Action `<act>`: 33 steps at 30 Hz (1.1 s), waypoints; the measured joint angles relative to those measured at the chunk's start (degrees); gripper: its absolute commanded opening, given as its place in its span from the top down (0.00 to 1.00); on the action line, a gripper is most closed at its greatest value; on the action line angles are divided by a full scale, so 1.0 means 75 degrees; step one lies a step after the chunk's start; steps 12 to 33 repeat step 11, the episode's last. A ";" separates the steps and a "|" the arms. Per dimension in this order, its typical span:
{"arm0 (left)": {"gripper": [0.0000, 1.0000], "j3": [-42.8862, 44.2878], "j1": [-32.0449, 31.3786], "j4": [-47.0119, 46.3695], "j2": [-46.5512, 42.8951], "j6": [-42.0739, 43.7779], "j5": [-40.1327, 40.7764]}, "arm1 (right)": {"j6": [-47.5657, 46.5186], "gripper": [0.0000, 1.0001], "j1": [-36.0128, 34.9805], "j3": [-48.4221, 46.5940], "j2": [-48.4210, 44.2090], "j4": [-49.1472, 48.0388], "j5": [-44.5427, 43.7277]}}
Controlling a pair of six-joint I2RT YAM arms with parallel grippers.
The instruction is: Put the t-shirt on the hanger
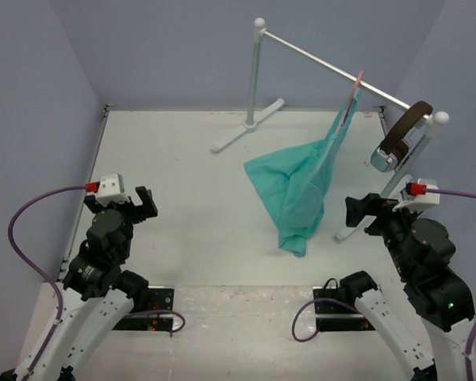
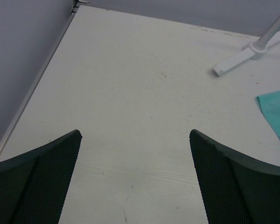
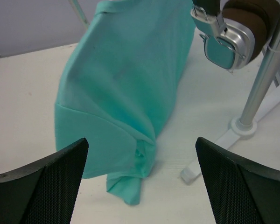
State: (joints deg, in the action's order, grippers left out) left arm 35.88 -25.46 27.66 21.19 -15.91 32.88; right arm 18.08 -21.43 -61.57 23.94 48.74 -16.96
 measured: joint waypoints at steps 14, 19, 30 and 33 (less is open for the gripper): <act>0.00 0.0000 0.0001 -0.0007 -0.0169 0.0007 -0.0021 | 0.0009 0.01 0.0000 0.0751 -0.1128 0.0204 -0.0273; 0.00 0.0000 0.0001 -0.0007 -0.0169 0.0007 -0.0021 | 0.0009 0.01 0.0000 0.0751 -0.1128 0.0204 -0.0273; 0.00 0.0000 0.0001 -0.0007 -0.0169 0.0007 -0.0021 | 0.0009 0.01 0.0000 0.0751 -0.1128 0.0204 -0.0273; 0.00 0.0000 0.0001 -0.0007 -0.0169 0.0007 -0.0021 | 0.0009 0.01 0.0000 0.0751 -0.1128 0.0204 -0.0273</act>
